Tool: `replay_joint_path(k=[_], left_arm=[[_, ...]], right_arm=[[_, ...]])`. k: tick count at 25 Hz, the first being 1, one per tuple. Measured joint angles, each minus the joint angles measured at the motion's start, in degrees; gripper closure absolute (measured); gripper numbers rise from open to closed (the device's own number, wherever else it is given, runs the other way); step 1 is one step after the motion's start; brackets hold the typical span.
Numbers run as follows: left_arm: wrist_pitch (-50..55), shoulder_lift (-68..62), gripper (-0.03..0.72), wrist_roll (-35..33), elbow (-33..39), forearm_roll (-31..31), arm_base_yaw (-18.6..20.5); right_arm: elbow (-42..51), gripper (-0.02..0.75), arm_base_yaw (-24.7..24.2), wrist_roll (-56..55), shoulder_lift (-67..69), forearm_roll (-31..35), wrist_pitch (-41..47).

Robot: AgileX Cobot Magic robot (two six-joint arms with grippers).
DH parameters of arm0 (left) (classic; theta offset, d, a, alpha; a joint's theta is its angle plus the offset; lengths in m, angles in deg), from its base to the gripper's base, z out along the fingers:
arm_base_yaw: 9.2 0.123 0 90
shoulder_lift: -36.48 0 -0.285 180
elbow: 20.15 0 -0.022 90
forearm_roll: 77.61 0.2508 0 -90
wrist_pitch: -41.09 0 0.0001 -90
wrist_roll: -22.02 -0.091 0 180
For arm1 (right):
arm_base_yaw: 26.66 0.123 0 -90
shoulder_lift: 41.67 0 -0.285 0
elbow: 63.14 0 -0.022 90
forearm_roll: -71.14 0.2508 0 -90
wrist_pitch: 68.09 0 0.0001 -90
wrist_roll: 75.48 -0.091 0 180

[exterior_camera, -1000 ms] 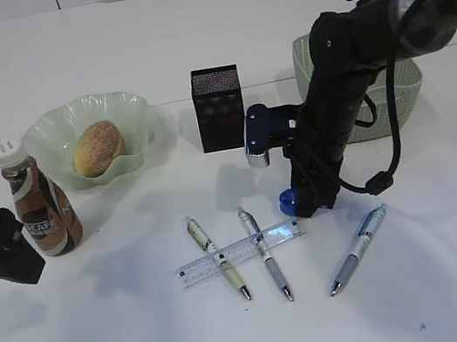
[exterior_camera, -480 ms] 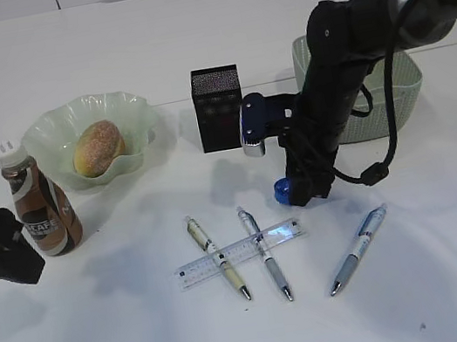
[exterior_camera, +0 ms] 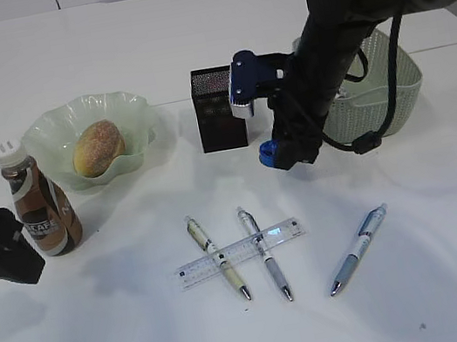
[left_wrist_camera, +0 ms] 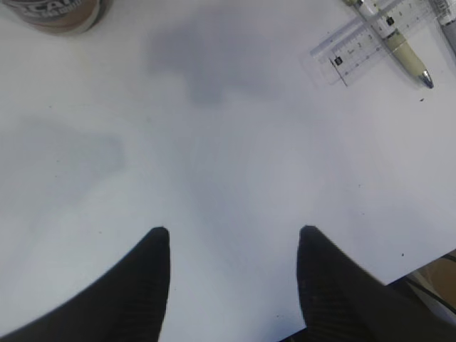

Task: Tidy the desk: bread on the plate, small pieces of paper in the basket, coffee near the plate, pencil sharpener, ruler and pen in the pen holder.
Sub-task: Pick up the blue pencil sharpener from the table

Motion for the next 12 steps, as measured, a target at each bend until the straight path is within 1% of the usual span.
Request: replay_joint_path(k=[3,4,6,10,12], left_arm=[[0.0,0.0,0.287,0.0,0.0,0.0,0.0],[0.0,0.0,0.287,0.0,0.0,0.0,0.0],[0.0,0.0,0.287,0.0,0.0,0.0,0.0],[0.0,0.0,0.287,0.0,0.0,0.0,0.0],[0.0,0.0,0.287,0.0,0.0,0.0,0.0]], right_arm=[[-0.5,0.393,0.0,-1.4,-0.4,1.5,0.1],[-0.9,0.393,0.0,-3.2,-0.9,3.2,0.2],[-1.5,0.393,0.0,-3.7,-1.0,4.5,0.2],[-4.6,0.393,0.0,-5.4,-1.0,11.4,-0.1],[-6.2,0.393,0.0,-7.6,-1.0,14.6,-1.8]])
